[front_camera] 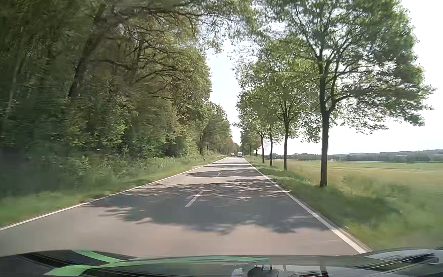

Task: Follow the waypoints while adhering to traffic rules and regulations

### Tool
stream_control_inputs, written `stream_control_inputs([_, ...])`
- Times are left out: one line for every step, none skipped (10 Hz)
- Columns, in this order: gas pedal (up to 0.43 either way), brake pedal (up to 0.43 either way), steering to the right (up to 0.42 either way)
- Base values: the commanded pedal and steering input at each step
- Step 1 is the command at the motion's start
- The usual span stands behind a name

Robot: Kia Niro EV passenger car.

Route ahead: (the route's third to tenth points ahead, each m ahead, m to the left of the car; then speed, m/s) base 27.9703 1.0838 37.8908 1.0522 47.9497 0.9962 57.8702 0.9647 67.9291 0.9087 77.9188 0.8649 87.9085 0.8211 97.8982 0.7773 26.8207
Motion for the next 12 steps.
stream_control_inputs([0.169, 0.0, -0.002])
stream_control_inputs([0.079, 0.0, -0.002])
stream_control_inputs([0.008, 0.0, -0.002])
stream_control_inputs([0.0, 0.0, -0.002])
stream_control_inputs([0.0, 0.0, -0.002])
stream_control_inputs([0.0, 0.0, -0.002])
stream_control_inputs([0.0, 0.0, -0.002])
stream_control_inputs([0.0, 0.0, -0.002])
stream_control_inputs([0.0, 0.0, -0.002])
stream_control_inputs([0.028, 0.0, -0.001])
stream_control_inputs([0.047, 0.0, -0.001])
stream_control_inputs([0.067, 0.0, -0.001])
